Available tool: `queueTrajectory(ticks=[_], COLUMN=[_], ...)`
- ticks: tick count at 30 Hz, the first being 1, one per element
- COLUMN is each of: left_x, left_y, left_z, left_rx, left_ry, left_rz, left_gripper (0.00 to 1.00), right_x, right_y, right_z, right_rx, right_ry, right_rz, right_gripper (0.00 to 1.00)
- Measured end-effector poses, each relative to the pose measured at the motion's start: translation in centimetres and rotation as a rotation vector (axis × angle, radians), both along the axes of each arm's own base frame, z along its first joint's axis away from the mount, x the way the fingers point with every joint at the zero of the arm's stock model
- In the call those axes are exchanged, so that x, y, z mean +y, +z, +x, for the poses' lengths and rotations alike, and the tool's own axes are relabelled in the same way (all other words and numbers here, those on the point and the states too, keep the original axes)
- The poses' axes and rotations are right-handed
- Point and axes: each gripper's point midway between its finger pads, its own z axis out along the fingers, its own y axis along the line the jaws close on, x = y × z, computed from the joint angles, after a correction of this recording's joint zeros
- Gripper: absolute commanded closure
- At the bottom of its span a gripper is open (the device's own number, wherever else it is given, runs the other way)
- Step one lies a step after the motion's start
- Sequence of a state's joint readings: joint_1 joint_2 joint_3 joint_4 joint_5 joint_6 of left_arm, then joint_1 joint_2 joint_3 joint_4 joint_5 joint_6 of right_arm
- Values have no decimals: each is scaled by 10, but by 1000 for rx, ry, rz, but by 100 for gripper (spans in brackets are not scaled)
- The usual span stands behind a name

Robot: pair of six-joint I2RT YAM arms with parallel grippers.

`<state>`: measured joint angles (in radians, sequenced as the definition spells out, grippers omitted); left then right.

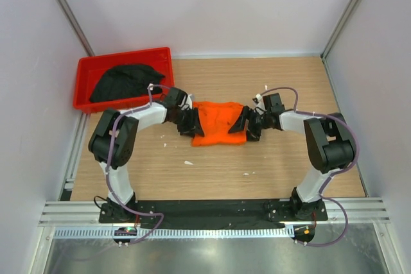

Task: Fold and stack the t-shirts
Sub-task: Fold the tshirt

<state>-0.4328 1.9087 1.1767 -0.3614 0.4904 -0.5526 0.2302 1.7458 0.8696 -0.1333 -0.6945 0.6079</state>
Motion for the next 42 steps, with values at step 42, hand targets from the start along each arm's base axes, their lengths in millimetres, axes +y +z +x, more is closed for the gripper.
queueTrajectory(ticks=[42], left_x=[8], left_y=[26], left_z=[49], left_rx=[-173], left_ry=[-26], left_rz=[273], left_gripper=[55], right_x=[-40], right_y=[8], right_z=[68], right_rx=[-99], right_ry=[35], right_rz=[-215], right_gripper=[59])
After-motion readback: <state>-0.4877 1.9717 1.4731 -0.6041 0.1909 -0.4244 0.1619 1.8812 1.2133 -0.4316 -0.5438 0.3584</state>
